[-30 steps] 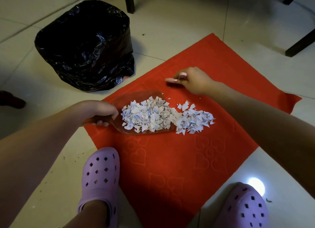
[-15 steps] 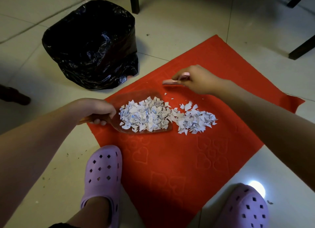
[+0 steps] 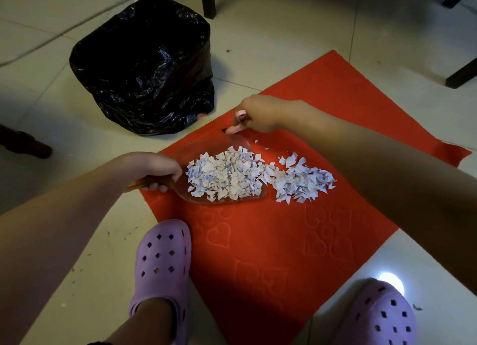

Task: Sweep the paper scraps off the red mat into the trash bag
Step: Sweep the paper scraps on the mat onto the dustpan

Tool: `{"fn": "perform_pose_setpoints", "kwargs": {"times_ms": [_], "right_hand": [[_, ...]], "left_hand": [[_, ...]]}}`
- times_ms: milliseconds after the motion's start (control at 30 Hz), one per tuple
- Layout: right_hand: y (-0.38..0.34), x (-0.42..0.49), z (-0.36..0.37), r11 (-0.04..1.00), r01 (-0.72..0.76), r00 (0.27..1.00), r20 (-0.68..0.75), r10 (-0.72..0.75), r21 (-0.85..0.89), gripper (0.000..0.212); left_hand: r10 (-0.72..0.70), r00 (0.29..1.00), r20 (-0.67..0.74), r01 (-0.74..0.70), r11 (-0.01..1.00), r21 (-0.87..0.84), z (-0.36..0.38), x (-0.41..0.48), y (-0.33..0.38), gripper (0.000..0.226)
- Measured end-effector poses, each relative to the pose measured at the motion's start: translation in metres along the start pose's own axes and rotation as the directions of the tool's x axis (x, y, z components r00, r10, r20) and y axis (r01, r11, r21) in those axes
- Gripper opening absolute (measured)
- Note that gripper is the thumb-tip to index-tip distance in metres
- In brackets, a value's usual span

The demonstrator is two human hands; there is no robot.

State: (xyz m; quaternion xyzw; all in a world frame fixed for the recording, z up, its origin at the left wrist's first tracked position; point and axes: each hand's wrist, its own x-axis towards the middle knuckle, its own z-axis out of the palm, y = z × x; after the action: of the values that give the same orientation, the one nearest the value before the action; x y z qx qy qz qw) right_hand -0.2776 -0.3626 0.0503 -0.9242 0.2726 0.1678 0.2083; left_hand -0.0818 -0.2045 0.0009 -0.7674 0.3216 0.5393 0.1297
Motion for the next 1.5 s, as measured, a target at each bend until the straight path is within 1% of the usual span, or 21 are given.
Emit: {"fn": "perform_pose_setpoints", "kwargs": {"times_ms": [100, 167, 300, 367, 467, 533, 567, 700, 767, 833, 867, 933, 1000, 1033, 1067, 1133, 1200, 1267, 1367, 1467, 1500], "right_hand": [[-0.001, -0.019, -0.011, 0.979, -0.093, 0.993, 0.060, 0.105, -0.179, 0.022], [-0.002, -0.033, -0.019, 0.978, -0.115, 0.993, 0.010, 0.118, -0.172, 0.021], [-0.006, -0.033, -0.024, 0.987, -0.158, 0.969, -0.197, 0.147, -0.039, 0.023], [-0.007, -0.018, -0.017, 0.975, -0.197, 0.934, -0.285, 0.218, 0.099, 0.023], [-0.005, 0.007, -0.004, 0.919, -0.197, 0.871, -0.370, 0.324, 0.342, 0.030], [-0.006, 0.019, 0.000, 0.888, -0.164, 0.867, -0.366, 0.338, 0.430, 0.031], [-0.009, 0.023, 0.001, 0.887, -0.149, 0.876, -0.357, 0.324, 0.437, 0.031], [-0.020, 0.030, -0.001, 0.932, -0.169, 0.931, -0.259, 0.257, 0.320, 0.030], [-0.023, 0.029, -0.003, 0.947, -0.188, 0.943, -0.220, 0.248, 0.260, 0.022], [-0.024, 0.023, -0.006, 0.953, -0.226, 0.939, -0.213, 0.268, 0.203, 0.011], [-0.023, 0.018, -0.010, 0.950, -0.256, 0.933, -0.210, 0.291, 0.180, 0.010], [-0.018, 0.008, -0.015, 0.934, -0.326, 0.916, -0.196, 0.350, 0.144, 0.013], [-0.014, -0.001, -0.018, 0.929, -0.345, 0.902, -0.227, 0.368, 0.135, 0.020], [-0.011, -0.001, -0.019, 0.925, -0.344, 0.890, -0.257, 0.377, 0.164, 0.017], [-0.011, -0.001, -0.018, 0.923, -0.333, 0.878, -0.293, 0.378, 0.194, 0.008], [-0.014, 0.002, -0.013, 0.919, -0.276, 0.861, -0.353, 0.366, 0.280, 0.024], [-0.016, 0.013, -0.005, 0.902, -0.193, 0.869, -0.360, 0.341, 0.387, 0.022], [-0.019, 0.020, 0.003, 0.887, -0.174, 0.885, -0.327, 0.331, 0.428, 0.027], [-0.022, 0.022, 0.008, 0.899, -0.233, 0.914, -0.233, 0.333, 0.372, 0.024], [-0.026, 0.014, 0.003, 0.923, -0.293, 0.918, -0.197, 0.345, 0.250, 0.015], [-0.028, 0.008, -0.001, 0.921, -0.320, 0.917, -0.171, 0.360, 0.223, 0.028]], "left_hand": [[0.001, 1.000, 0.006, -0.001, 1.000, 0.002, 0.000, -0.002, 0.001, 0.015], [-0.003, 1.000, 0.002, 0.003, 1.000, 0.004, 0.000, -0.003, 0.002, 0.016], [-0.009, 1.000, -0.010, 0.009, 1.000, 0.012, 0.000, -0.006, 0.004, 0.019], [-0.013, 1.000, -0.013, 0.013, 1.000, 0.012, 0.001, -0.006, 0.004, 0.017], [-0.013, 1.000, -0.014, 0.013, 1.000, 0.000, 0.001, -0.005, 0.004, 0.015], [-0.007, 1.000, -0.011, 0.006, 1.000, -0.009, 0.001, -0.003, 0.003, 0.014], [-0.004, 1.000, -0.008, 0.004, 1.000, -0.008, 0.001, -0.002, 0.003, 0.014], [-0.003, 1.000, 0.002, 0.003, 1.000, 0.003, 0.001, -0.004, 0.003, 0.015], [-0.006, 1.000, 0.003, 0.006, 1.000, 0.009, 0.001, -0.006, 0.005, 0.018], [-0.005, 1.000, 0.004, 0.005, 1.000, 0.002, 0.002, -0.007, 0.006, 0.017], [-0.003, 1.000, 0.002, 0.003, 1.000, -0.002, 0.001, -0.007, 0.006, 0.016], [-0.002, 1.000, -0.005, 0.002, 1.000, 0.001, 0.001, -0.008, 0.006, 0.016], [0.000, 1.000, -0.012, 0.000, 1.000, 0.010, 0.001, -0.008, 0.006, 0.018], [0.000, 1.000, -0.015, 0.000, 1.000, 0.013, 0.001, -0.008, 0.007, 0.018], [-0.002, 1.000, -0.016, 0.003, 1.000, 0.016, 0.000, -0.008, 0.007, 0.018], [-0.009, 1.000, -0.014, 0.009, 1.000, 0.019, 0.001, -0.007, 0.006, 0.017], [-0.008, 1.000, -0.014, 0.008, 1.000, -0.003, 0.001, -0.006, 0.006, 0.014], [-0.007, 1.000, -0.011, 0.007, 1.000, -0.009, 0.001, -0.005, 0.005, 0.013], [-0.006, 1.000, -0.006, 0.006, 1.000, -0.007, 0.001, -0.004, 0.006, 0.014], [-0.003, 1.000, -0.010, 0.003, 1.000, -0.014, 0.001, -0.004, 0.005, 0.014], [-0.001, 1.000, -0.010, 0.001, 1.000, -0.013, 0.001, -0.004, 0.005, 0.015]]}}
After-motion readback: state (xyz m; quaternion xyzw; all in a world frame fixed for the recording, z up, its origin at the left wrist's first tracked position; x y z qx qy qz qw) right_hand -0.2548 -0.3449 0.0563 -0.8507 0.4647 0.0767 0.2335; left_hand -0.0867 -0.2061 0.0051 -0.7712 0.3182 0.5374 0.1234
